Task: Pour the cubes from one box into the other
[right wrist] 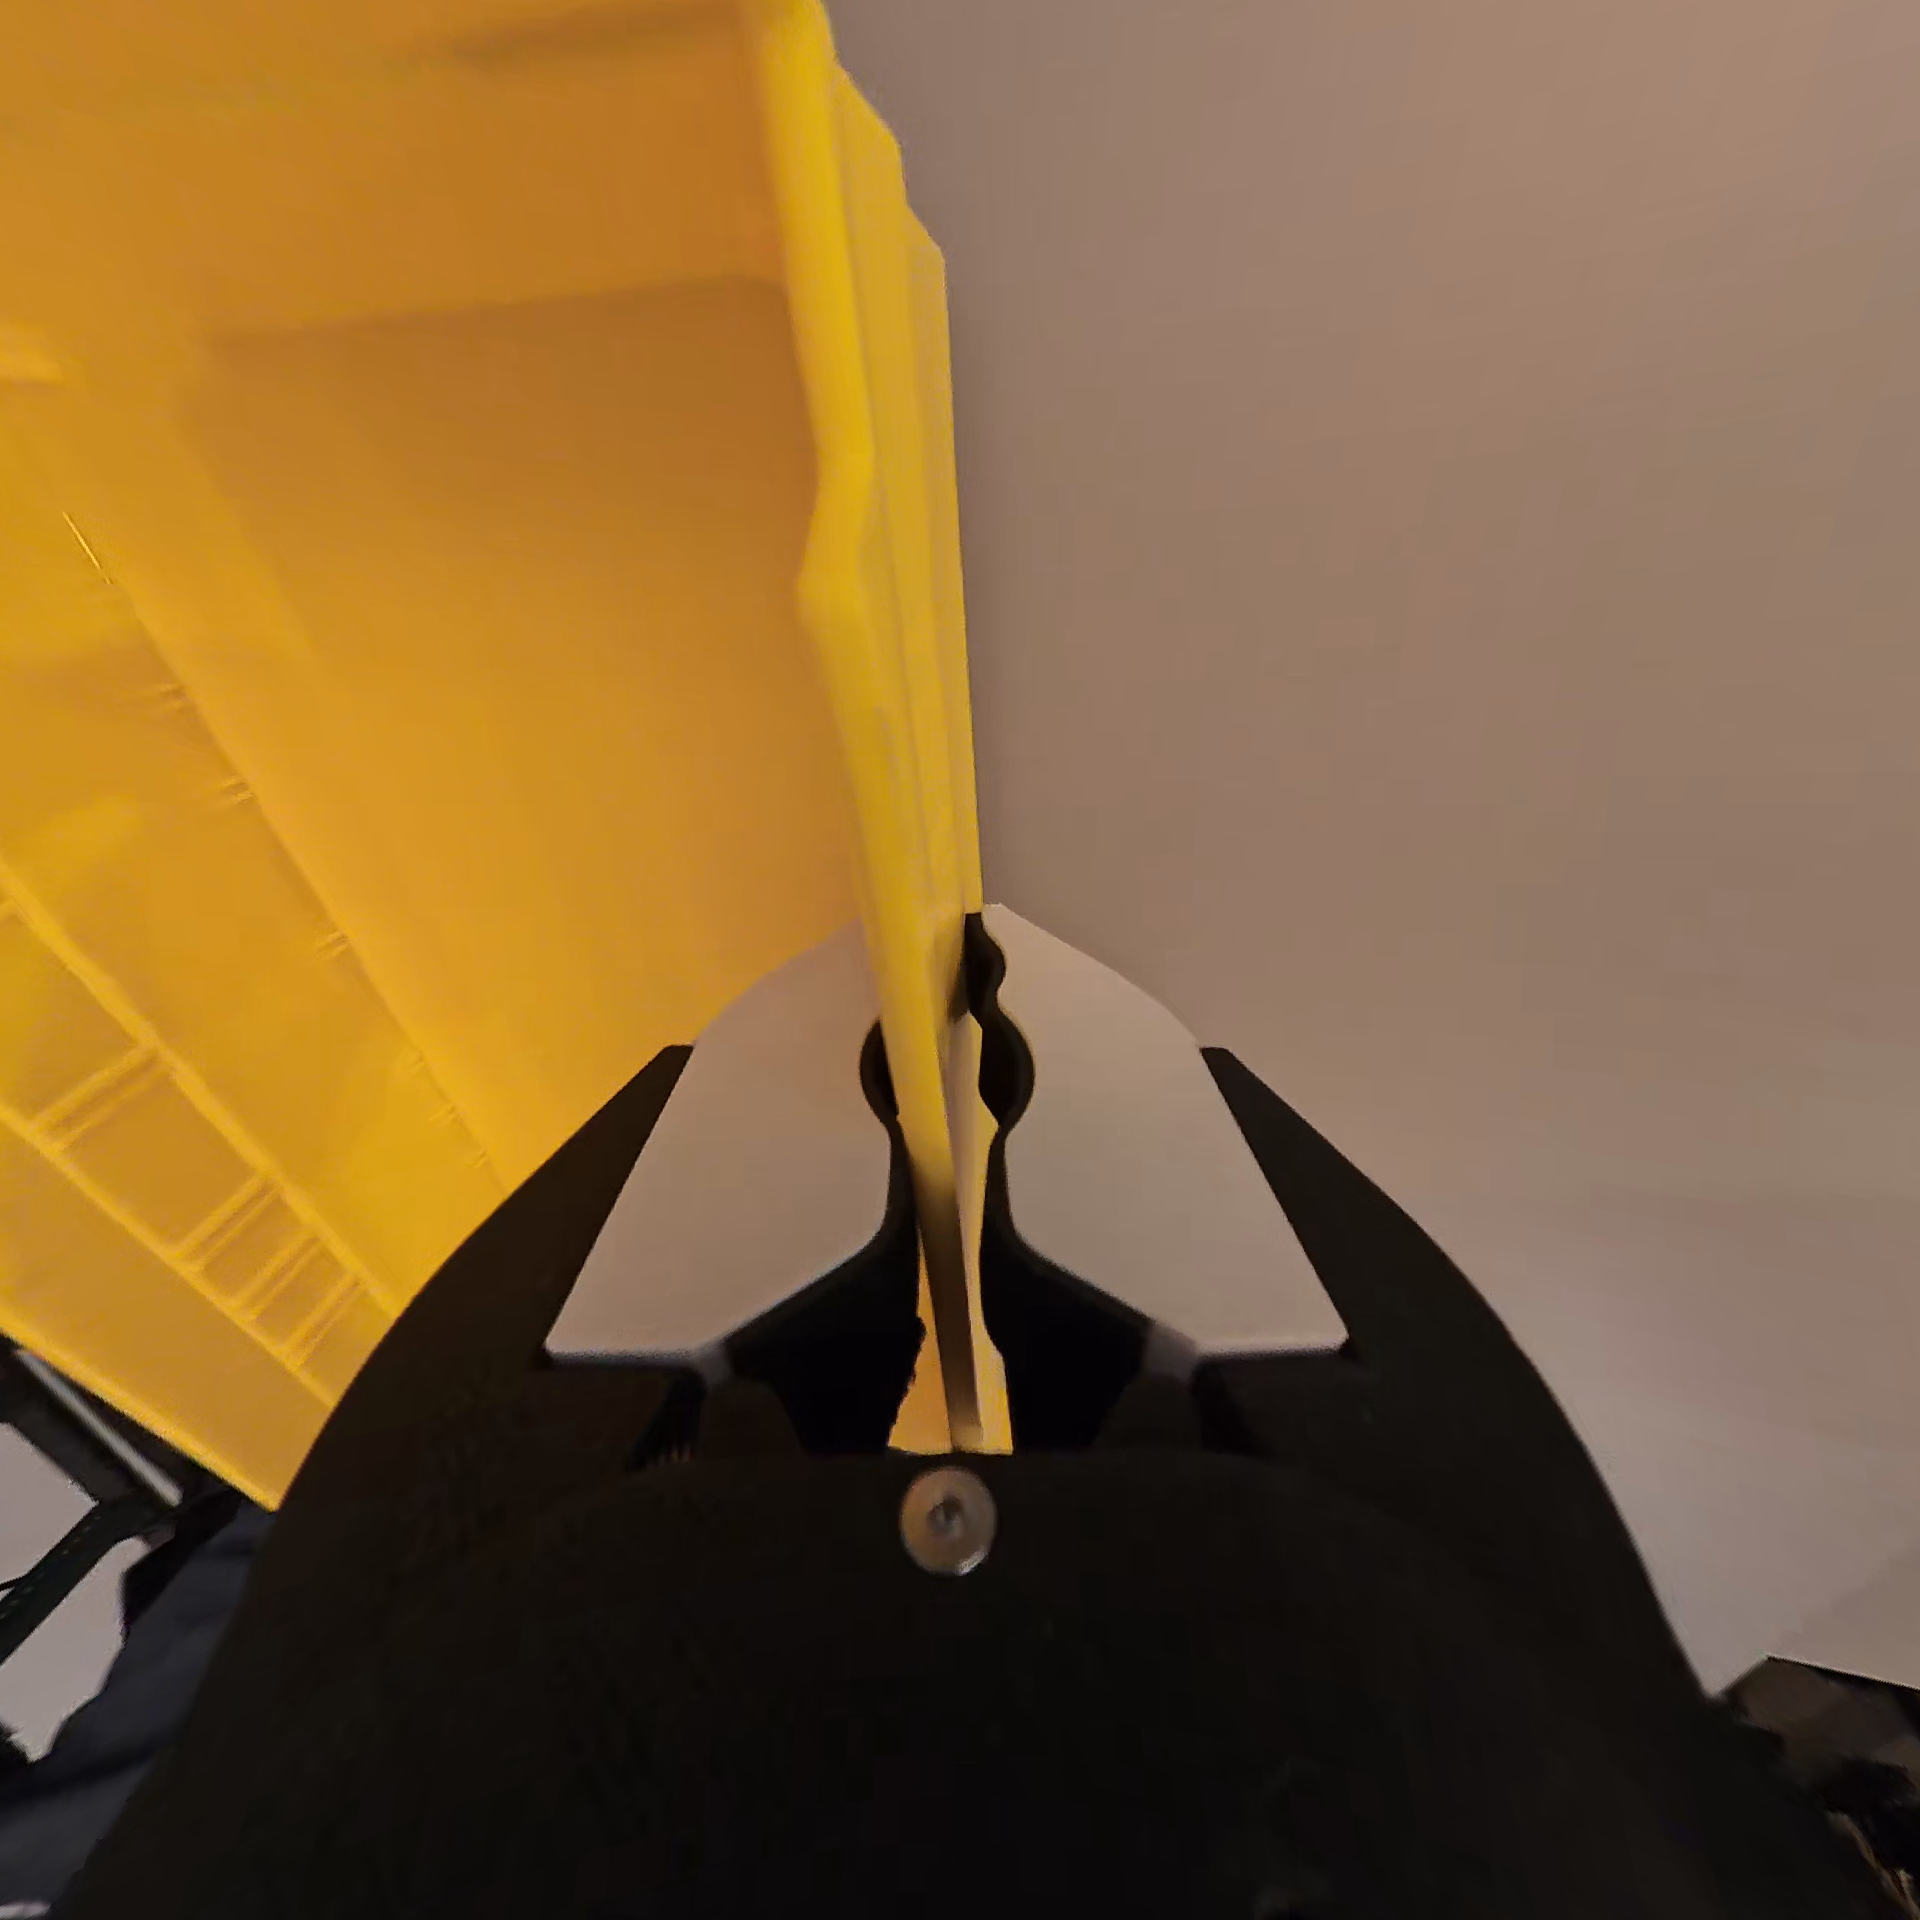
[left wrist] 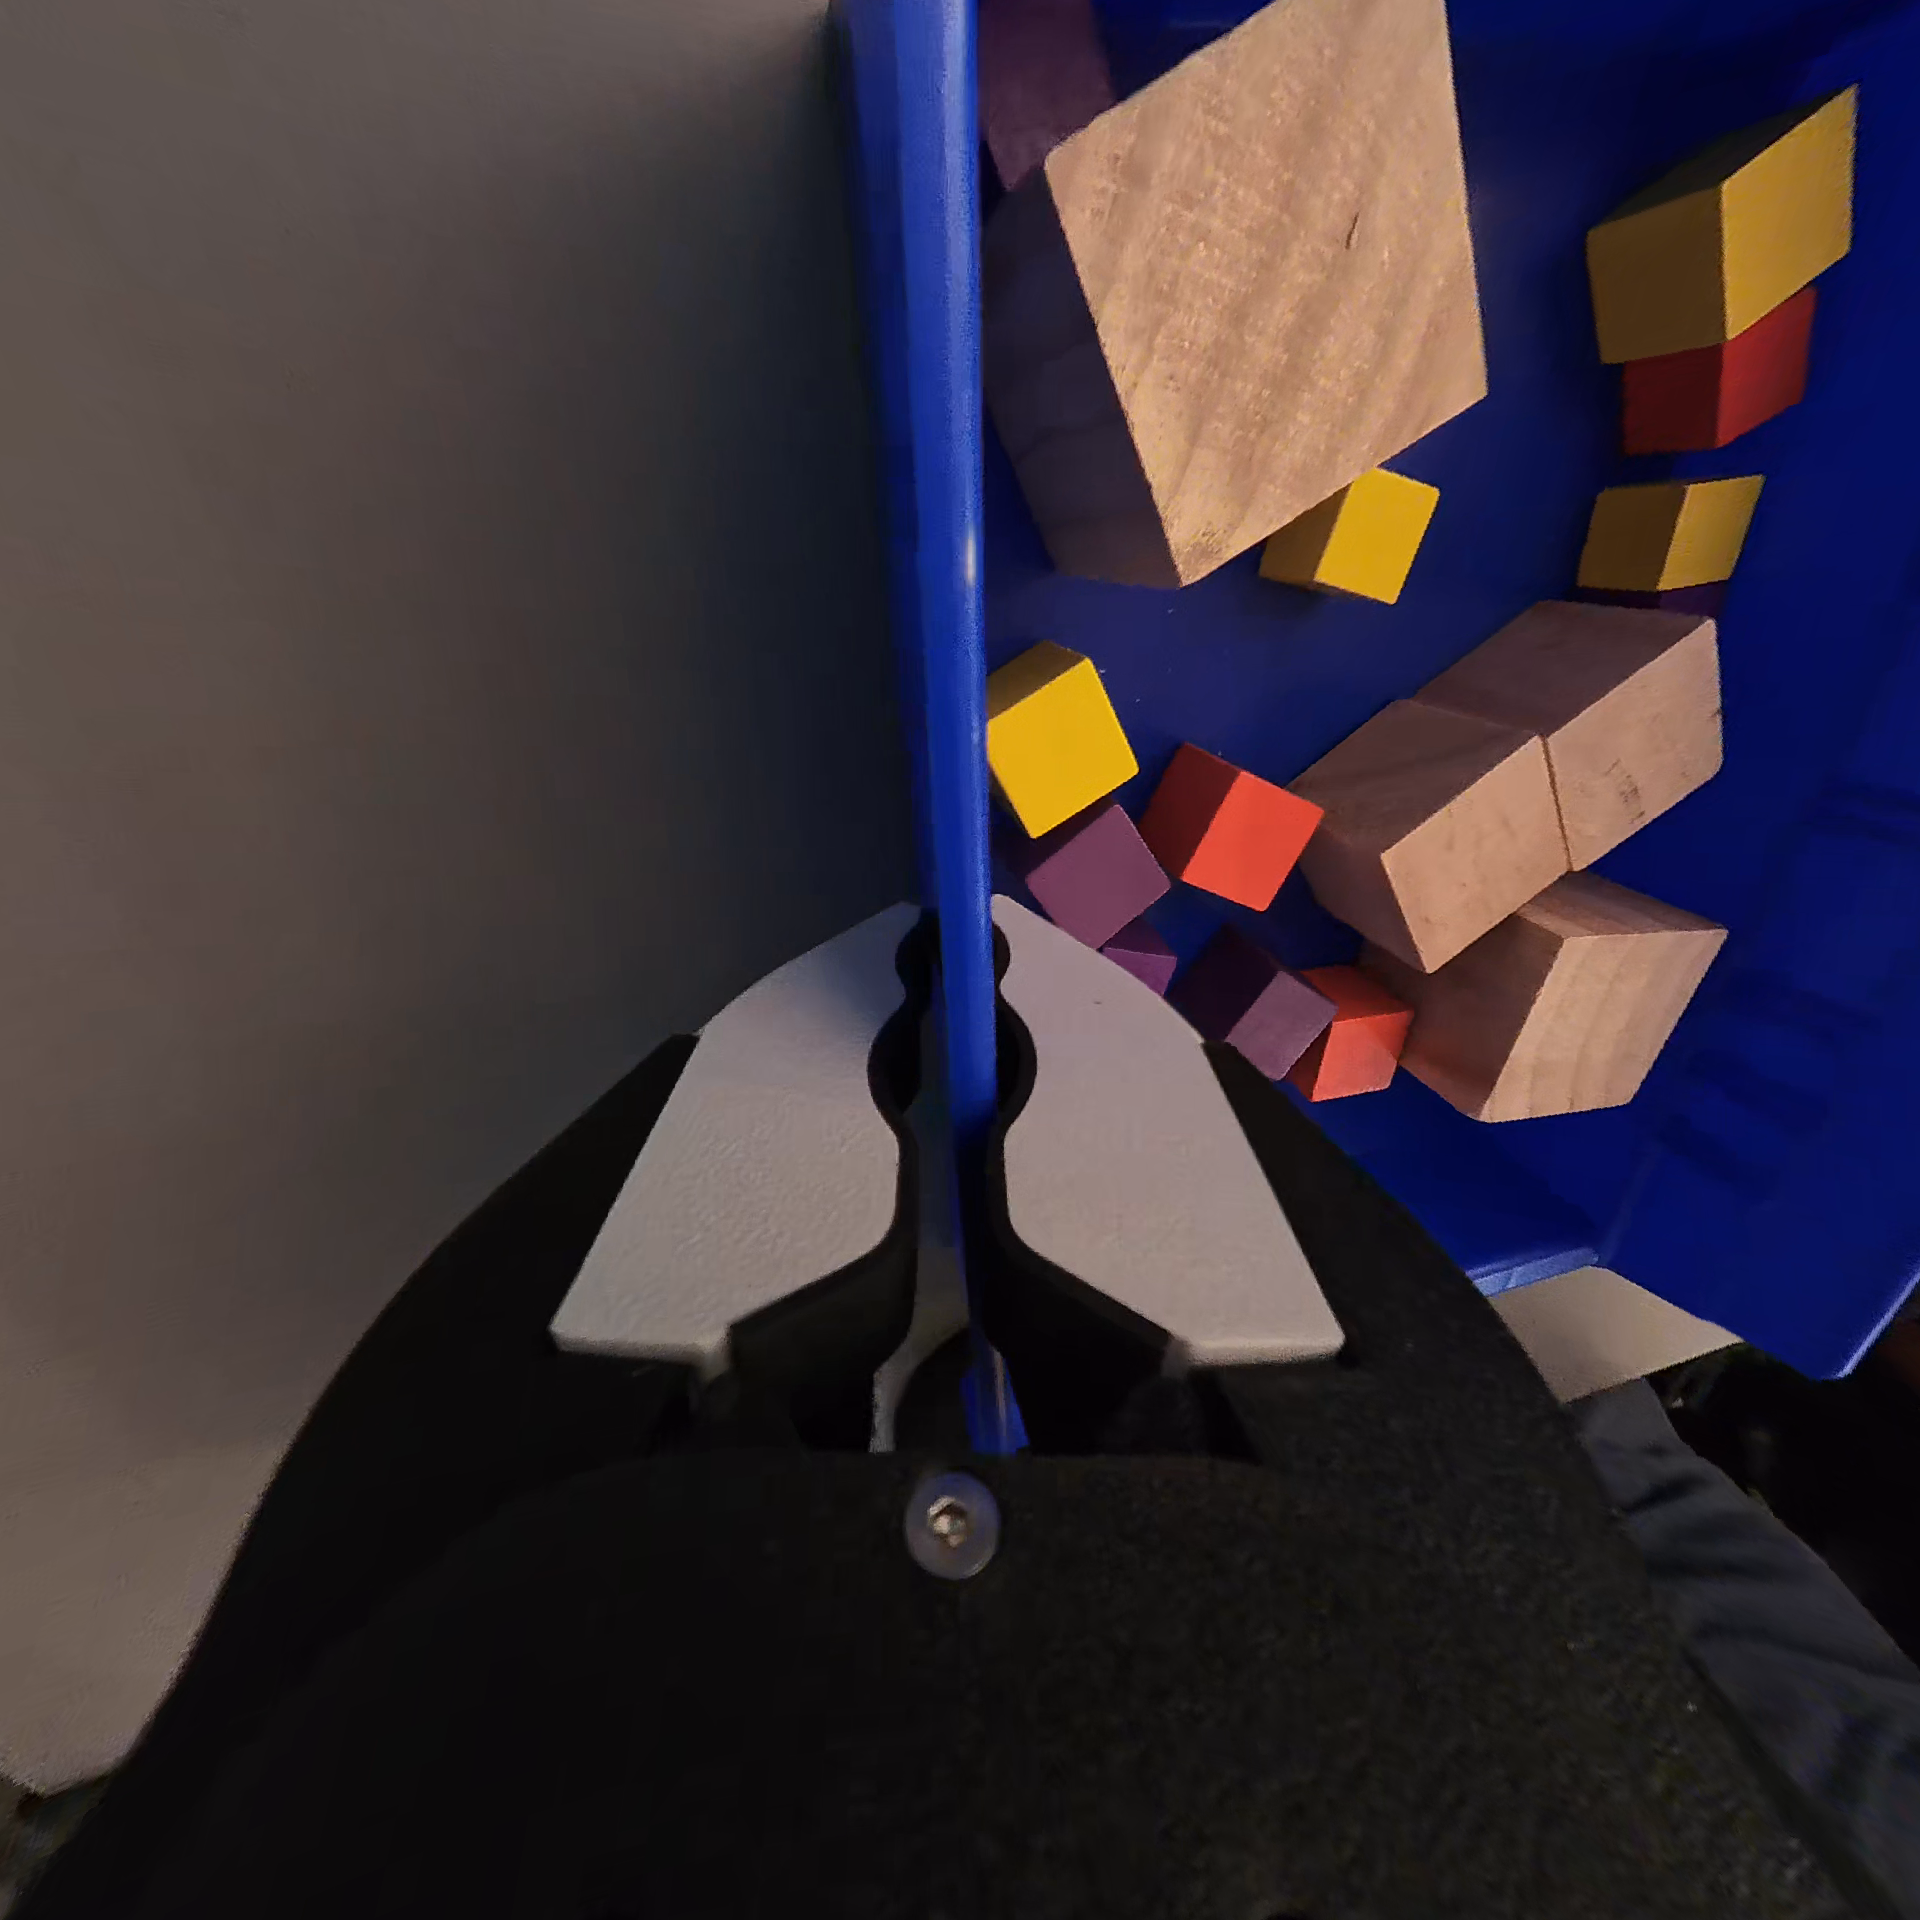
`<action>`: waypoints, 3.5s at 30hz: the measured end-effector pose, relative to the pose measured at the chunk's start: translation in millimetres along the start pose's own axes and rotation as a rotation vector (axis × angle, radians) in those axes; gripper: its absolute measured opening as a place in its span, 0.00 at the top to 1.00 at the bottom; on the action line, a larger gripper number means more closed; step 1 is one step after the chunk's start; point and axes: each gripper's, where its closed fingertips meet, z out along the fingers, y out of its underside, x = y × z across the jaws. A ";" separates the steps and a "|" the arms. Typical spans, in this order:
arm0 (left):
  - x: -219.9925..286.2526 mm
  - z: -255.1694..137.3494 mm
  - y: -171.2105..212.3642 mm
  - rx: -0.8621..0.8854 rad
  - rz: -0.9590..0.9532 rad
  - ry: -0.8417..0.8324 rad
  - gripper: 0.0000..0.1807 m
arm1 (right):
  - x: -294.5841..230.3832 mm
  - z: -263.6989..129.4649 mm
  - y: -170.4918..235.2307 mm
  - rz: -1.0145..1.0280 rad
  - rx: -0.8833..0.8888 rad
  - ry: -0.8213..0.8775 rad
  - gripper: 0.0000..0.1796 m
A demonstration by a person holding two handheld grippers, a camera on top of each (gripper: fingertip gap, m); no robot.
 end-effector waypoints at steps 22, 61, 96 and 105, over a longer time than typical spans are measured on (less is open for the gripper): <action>-7.8 -4.3 -2.8 0.114 0.033 0.106 0.92 | 6.9 14.1 -17.3 -0.145 0.020 0.075 0.96; -48.9 -18.9 12.9 0.164 -0.083 0.187 0.88 | -481.2 16.7 16.3 -0.730 0.633 -0.541 0.69; -37.3 -10.4 5.0 0.114 0.111 -0.060 0.96 | -467.8 109.6 -10.3 -0.357 0.016 -0.005 0.95; -32.8 -8.1 -0.5 0.118 0.120 -0.093 0.97 | -460.3 109.3 -11.2 -0.361 -0.025 0.035 0.95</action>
